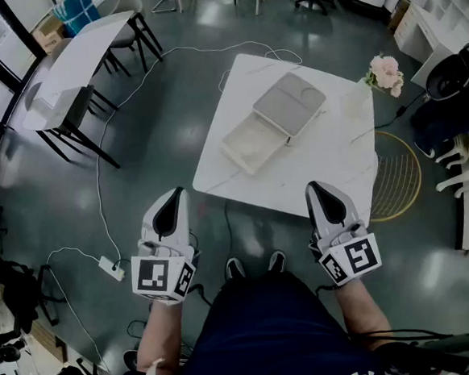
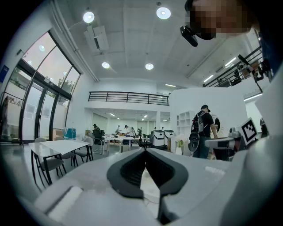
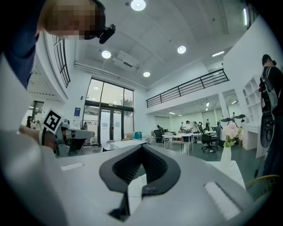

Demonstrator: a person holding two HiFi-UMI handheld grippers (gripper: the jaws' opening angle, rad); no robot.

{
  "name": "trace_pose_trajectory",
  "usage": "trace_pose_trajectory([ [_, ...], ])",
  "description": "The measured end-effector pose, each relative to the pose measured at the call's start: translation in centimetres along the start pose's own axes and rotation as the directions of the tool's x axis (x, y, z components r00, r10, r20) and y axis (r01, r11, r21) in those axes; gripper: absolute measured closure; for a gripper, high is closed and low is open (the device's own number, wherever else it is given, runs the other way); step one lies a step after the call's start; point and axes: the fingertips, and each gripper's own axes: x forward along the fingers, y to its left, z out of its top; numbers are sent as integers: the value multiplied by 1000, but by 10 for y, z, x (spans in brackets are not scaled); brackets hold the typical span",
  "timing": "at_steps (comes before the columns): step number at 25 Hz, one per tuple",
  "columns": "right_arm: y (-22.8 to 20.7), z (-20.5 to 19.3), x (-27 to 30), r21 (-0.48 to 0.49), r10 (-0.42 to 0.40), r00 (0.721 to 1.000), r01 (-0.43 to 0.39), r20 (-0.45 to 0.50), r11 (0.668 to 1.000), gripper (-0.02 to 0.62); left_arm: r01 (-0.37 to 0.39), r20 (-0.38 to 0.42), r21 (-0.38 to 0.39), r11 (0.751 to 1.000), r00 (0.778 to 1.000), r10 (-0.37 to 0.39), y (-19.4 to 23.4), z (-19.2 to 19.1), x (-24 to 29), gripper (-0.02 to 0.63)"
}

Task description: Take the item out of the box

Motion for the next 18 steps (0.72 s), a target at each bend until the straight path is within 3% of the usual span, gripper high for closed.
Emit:
trace_pose_trajectory([
  [18, -51, -6, -10, 38, 20, 1000, -20, 1, 999, 592, -47, -21, 23, 999, 999, 47, -31, -6, 27, 604],
])
